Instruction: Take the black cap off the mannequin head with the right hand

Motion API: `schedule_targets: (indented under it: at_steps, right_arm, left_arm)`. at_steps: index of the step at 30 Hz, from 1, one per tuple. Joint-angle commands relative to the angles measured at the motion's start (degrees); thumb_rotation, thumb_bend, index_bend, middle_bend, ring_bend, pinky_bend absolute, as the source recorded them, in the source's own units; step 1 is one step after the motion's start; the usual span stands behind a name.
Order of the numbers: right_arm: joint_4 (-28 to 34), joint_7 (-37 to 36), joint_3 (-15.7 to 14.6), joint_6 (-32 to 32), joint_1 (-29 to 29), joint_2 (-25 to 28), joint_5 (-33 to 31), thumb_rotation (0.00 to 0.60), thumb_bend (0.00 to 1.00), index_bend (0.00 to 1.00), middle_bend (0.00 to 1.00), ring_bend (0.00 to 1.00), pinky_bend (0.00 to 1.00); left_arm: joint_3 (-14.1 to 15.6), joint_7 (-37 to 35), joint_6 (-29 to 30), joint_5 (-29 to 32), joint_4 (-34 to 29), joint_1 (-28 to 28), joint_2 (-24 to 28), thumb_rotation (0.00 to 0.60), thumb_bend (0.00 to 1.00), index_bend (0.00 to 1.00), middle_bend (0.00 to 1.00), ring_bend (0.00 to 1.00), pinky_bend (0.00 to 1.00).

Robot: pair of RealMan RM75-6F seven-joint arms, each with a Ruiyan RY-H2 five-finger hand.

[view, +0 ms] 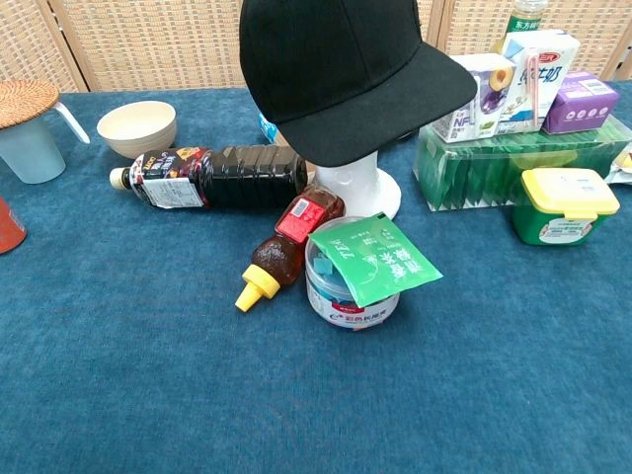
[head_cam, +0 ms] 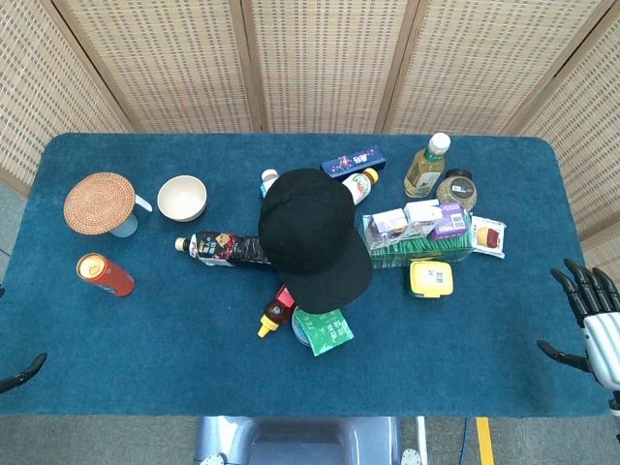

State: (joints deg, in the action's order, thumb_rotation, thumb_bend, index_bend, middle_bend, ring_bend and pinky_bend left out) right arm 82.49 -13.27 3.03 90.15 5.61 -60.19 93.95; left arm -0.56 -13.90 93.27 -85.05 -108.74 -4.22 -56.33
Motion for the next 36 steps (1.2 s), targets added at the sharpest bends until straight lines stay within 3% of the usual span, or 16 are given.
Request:
schedule_targets:
  at_steps: [1, 6, 13, 20, 25, 36]
  right_arm:
    - [-0.79, 1.34, -0.29, -0.05, 0.42, -0.99, 0.98, 0.600, 0.00, 0.06, 0.01, 0.00, 0.00]
    - [-3.53, 1.29, -0.21, 0.48, 1.44, -2.54, 2.66, 0.600, 0.00, 0.06, 0.03, 0.01, 0.00]
    - [-9.98, 2.34, 0.51, 3.06, 4.14, -4.96, 7.24, 0.600, 0.00, 0.11, 0.09, 0.07, 0.09]
    - [-14.05, 1.99, 0.85, 5.32, 7.72, -7.11, 11.87, 0.600, 0.00, 0.13, 0.13, 0.10, 0.14]
    - [-11.95, 7.28, 0.30, 4.36, 11.52, -8.80, 16.80, 0.600, 0.00, 0.15, 0.15, 0.12, 0.19]
    - [-5.11, 15.21, 0.40, 0.15, 16.90, -11.42, 20.38, 0.600, 0.00, 0.18, 0.19, 0.16, 0.27]
  left_arm:
    - [-0.71, -1.77, -0.56, 1.20, -0.12, 0.04, 0.84, 0.600, 0.18, 0.07, 0.00, 0.00, 0.01]
    - [-0.64, -1.77, -0.70, 0.46, -0.13, 0.09, 1.04, 0.600, 0.18, 0.07, 0.00, 0.00, 0.01]
    - [-0.42, -3.32, -0.80, -4.73, 0.34, 1.38, 2.91, 0.600, 0.18, 0.07, 0.00, 0.00, 0.01]
    - [-1.28, -0.23, -3.10, -3.03, -4.12, 2.97, 6.63, 0.600, 0.18, 0.07, 0.00, 0.00, 0.01]
    - [-1.96, 4.15, -5.34, -1.85, -8.36, 4.60, 9.57, 0.600, 0.18, 0.07, 0.00, 0.00, 0.01]
    - [-3.05, 8.49, -7.19, 2.14, -9.75, 6.12, 8.49, 0.600, 0.19, 0.07, 0.00, 0.00, 0.01]
